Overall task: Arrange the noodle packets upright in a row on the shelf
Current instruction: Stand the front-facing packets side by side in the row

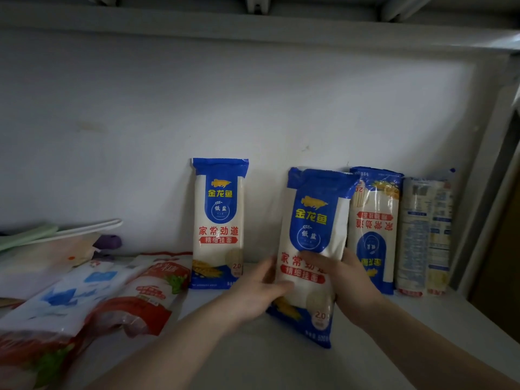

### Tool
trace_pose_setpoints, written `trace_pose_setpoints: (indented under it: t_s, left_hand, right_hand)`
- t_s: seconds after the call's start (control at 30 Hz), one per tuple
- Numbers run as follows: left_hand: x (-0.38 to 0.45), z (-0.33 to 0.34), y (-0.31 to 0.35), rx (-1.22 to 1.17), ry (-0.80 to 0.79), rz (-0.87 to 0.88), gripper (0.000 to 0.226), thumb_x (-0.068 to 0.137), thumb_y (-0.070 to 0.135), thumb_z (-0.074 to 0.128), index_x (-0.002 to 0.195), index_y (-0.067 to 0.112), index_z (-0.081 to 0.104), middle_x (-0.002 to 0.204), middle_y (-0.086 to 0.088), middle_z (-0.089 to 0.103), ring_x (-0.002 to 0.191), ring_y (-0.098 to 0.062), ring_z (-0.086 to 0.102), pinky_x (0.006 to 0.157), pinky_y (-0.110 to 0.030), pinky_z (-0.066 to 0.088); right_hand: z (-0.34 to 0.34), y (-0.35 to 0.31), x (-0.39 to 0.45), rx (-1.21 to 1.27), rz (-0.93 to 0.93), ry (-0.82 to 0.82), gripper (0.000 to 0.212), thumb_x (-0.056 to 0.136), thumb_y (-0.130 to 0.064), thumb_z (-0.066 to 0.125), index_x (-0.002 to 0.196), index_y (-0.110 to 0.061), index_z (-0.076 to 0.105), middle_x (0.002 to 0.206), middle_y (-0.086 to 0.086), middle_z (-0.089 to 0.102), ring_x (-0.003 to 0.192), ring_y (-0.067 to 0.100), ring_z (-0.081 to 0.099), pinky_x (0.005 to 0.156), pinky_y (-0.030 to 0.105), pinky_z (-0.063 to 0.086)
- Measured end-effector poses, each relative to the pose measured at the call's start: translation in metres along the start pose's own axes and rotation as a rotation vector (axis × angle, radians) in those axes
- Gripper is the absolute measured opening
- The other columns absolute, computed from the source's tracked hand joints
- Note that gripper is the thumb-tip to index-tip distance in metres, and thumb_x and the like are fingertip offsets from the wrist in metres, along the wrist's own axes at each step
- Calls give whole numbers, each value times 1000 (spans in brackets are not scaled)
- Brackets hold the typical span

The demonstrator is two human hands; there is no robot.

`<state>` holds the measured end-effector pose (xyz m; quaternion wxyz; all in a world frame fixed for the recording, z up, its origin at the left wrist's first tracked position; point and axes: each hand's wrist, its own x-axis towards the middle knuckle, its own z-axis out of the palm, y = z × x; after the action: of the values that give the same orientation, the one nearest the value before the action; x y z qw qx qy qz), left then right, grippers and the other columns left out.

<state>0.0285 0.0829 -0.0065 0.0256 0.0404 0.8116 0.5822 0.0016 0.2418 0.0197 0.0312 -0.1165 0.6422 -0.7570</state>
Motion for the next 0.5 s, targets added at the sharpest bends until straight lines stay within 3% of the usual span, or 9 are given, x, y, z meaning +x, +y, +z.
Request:
trace_pose_setpoints:
  t_s: [0.07, 0.23, 0.37, 0.5]
  left_hand:
    - [0, -2, -2, -48, -29, -17, 42, 87, 25, 64, 125, 34, 51, 119, 13, 64, 115, -9, 57, 106, -40, 42]
    - [1, -7, -10, -102, 29, -28, 29, 79, 21, 74, 102, 34, 62, 108, 9, 70, 105, -11, 64, 101, -41, 48]
    - [-3, -7, -10, -114, 45, -11, 38, 73, 21, 79, 105, 30, 62, 106, 7, 72, 101, -10, 67, 95, -38, 53]
    - [-11, -8, -3, -45, 42, 10, 37, 70, 21, 80, 99, 33, 61, 100, 12, 71, 97, -3, 66, 87, -28, 55]
  right_hand:
    - [-3, -2, 1, 9, 17, -94, 32, 77, -3, 69, 106, -17, 64, 96, 10, 76, 87, 29, 73, 76, 44, 58]
    - [-8, -4, 4, -31, 73, -254, 38, 69, -13, 73, 106, -16, 64, 100, 8, 75, 92, 26, 72, 76, 40, 58]
    - [-4, -8, 1, -90, 20, -245, 44, 67, -23, 75, 109, -14, 64, 100, 7, 75, 91, 26, 73, 75, 38, 59]
    - [-1, -37, 10, 26, -24, -199, 44, 67, -28, 71, 108, -13, 65, 100, 8, 75, 89, 25, 73, 74, 39, 59]
